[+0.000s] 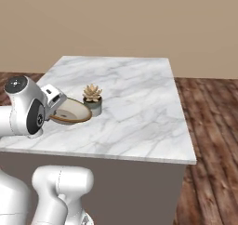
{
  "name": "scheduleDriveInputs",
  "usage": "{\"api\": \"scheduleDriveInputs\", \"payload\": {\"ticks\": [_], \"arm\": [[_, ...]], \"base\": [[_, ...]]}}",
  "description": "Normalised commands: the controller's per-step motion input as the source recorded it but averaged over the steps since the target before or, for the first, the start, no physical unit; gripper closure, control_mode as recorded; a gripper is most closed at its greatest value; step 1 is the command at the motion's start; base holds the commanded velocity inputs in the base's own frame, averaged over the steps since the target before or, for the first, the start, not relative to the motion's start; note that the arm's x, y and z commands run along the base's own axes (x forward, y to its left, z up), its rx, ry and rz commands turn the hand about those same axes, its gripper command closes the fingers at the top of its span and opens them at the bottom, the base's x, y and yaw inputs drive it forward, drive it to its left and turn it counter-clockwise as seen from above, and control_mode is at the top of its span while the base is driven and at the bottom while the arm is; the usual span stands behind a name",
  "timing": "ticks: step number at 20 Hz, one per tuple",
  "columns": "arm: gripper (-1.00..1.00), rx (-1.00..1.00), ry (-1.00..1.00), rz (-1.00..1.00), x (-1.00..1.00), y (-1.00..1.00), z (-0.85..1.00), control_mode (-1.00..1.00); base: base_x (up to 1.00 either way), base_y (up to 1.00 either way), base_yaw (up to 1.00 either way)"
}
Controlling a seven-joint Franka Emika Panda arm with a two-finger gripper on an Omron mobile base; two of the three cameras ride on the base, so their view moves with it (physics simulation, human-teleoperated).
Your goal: Clear the mugs and bowl far away from the sink.
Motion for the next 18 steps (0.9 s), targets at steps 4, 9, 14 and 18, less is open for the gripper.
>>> {"api": "scheduleDriveInputs", "payload": {"ticks": [4, 9, 14, 18], "arm": [[1.00, 0.01, -0.04, 0.01, 0.01, -0.43, -0.13, -1.00], [1.00, 0.00, -0.01, 0.00, 0.61, -0.24, -0.59, -1.00], [1.00, 0.00, 0.00, 0.00, 0.98, -0.01, -0.85, -1.00], [1.00, 0.00, 0.12, 0.00, 0.94, 0.10, -0.86, -1.00]], "base": [[0.00, 0.00, 0.00], [0.00, 0.00, 0.00], [0.00, 0.00, 0.00], [0.00, 0.00, 0.00]]}}
